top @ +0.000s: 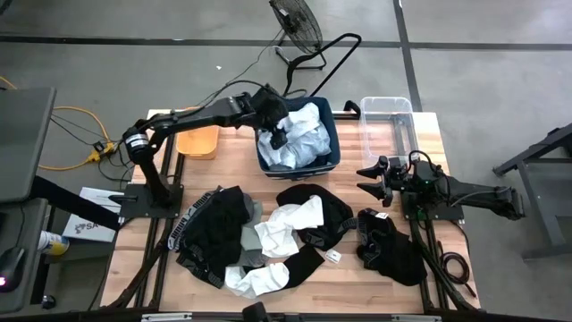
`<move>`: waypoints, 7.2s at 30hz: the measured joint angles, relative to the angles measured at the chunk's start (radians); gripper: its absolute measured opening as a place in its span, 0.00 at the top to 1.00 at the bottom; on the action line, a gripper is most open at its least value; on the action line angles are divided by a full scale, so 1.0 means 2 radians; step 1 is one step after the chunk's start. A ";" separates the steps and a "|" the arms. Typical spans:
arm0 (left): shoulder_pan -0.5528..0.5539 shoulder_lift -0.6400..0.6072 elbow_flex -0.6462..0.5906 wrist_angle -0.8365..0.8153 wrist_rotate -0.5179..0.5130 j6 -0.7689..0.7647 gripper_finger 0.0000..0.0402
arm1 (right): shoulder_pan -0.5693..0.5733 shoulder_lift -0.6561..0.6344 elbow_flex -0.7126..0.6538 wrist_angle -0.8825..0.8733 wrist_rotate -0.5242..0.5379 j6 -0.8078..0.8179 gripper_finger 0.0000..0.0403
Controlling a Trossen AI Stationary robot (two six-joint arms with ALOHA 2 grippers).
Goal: Pick & Place Cloths
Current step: Put the gray t-shirt into the blue bin, then put the gray boxers into the transparent bin
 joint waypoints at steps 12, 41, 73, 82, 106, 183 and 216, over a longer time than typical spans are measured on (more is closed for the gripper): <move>-0.010 -0.001 0.001 0.021 0.017 -0.028 0.93 | 0.000 0.000 0.000 0.000 0.000 0.000 0.32; -0.009 0.110 0.001 0.059 0.026 -0.115 1.00 | 0.000 0.000 0.000 0.000 0.000 0.000 0.32; -0.056 -0.012 0.000 0.009 0.114 -0.012 0.51 | 0.000 0.000 0.000 0.000 0.000 0.000 0.32; -0.125 -0.014 0.000 -0.028 0.159 0.017 0.97 | 0.000 0.000 0.000 0.000 0.000 0.000 0.32; -0.189 0.015 -0.118 -0.061 0.057 -0.003 1.00 | 0.000 0.000 0.000 0.000 0.000 0.000 0.32; -0.238 -0.524 -0.485 -0.130 -0.021 -0.314 0.26 | 0.000 0.002 0.000 0.000 0.000 0.000 0.32; -0.238 -0.373 -0.506 -0.066 -0.019 -0.550 0.64 | 0.000 0.002 0.000 0.000 0.000 0.000 0.32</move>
